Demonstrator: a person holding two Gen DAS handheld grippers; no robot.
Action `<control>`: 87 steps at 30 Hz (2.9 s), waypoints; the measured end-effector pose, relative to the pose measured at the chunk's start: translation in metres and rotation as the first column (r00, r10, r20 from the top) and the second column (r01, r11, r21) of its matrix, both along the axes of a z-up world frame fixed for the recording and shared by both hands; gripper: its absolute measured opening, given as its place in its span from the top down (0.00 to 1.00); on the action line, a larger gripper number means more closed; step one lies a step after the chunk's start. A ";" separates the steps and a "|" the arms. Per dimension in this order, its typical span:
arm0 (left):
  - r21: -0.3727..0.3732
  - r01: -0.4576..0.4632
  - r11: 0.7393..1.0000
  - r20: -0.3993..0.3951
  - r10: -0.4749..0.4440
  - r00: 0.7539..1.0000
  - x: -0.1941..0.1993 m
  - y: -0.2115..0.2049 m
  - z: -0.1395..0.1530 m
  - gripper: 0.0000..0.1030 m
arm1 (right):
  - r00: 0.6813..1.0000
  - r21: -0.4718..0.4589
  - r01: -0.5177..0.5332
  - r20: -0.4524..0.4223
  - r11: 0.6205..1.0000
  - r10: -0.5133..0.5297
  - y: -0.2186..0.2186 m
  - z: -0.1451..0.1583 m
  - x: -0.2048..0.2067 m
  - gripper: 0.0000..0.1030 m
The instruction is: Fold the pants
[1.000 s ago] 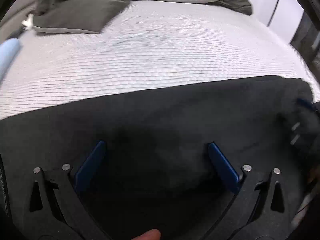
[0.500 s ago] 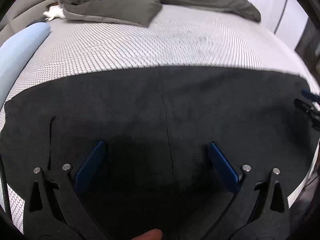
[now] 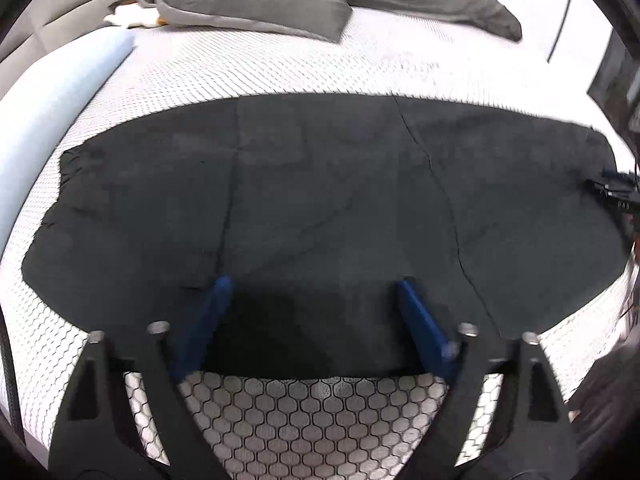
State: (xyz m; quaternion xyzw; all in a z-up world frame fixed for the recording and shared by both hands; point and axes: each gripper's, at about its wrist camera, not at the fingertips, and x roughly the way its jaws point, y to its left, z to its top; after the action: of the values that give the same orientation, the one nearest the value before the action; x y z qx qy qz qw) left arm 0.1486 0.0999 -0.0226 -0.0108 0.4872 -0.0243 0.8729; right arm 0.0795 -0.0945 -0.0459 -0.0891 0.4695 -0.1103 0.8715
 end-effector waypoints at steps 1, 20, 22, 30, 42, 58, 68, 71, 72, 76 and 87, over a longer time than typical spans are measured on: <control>-0.018 0.000 1.000 0.011 0.000 1.000 0.001 -0.002 0.004 0.25 | 1.000 0.005 0.004 0.023 1.000 -0.004 0.007 0.005 -0.004 0.16; -0.075 -0.120 0.990 0.034 0.123 0.992 -0.005 0.007 0.001 0.50 | 0.997 -0.006 -0.076 -0.018 0.997 0.076 0.000 0.014 0.048 0.15; -0.107 -0.133 0.985 0.041 0.138 0.990 0.000 0.007 0.009 0.50 | 0.999 0.038 -0.055 0.001 0.998 0.055 -0.005 0.020 0.047 0.16; -0.168 -0.174 0.970 -0.015 0.174 0.985 0.086 -0.028 0.003 0.50 | 0.952 0.172 -0.305 0.024 0.937 0.305 0.071 0.025 0.061 0.31; 0.317 -0.290 0.903 0.054 0.288 0.956 0.102 0.055 0.003 0.35 | 0.957 0.057 -0.286 -0.040 0.956 0.289 0.036 0.011 0.061 0.25; 0.128 -0.269 0.955 0.067 0.262 0.963 0.019 0.136 0.015 0.74 | 0.954 0.028 -0.298 -0.036 0.954 0.299 0.032 0.006 0.060 0.23; 0.059 -0.341 0.938 0.049 0.338 0.940 -0.028 0.146 0.006 0.75 | 0.949 0.015 -0.314 -0.037 0.949 0.315 0.022 0.007 0.065 0.23; 0.118 -0.337 0.934 0.075 0.330 0.941 -0.050 0.119 0.023 0.74 | 0.950 0.017 -0.309 -0.029 0.951 0.309 0.014 0.012 0.057 0.23; 0.113 -0.305 0.946 0.087 0.297 0.951 -0.063 0.097 0.030 0.74 | 0.952 0.039 -0.306 -0.019 0.951 0.307 0.012 0.016 0.051 0.23; 0.082 -0.159 0.984 0.110 0.150 0.983 -0.081 0.012 0.046 0.62 | 0.921 0.090 -0.390 0.023 0.917 0.389 0.030 0.027 0.029 0.23; 0.012 0.198 0.980 0.093 -0.198 0.976 -0.050 -0.205 0.006 0.32 | 0.981 0.019 -0.192 0.031 0.981 0.191 -0.097 0.018 -0.030 0.24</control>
State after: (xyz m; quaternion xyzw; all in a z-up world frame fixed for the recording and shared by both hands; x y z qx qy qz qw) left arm 0.0982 -0.1046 -0.0164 0.0401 0.4441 -0.1108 0.8882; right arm 0.0493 -0.1913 -0.0281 -0.1226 0.4474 -0.0222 0.8856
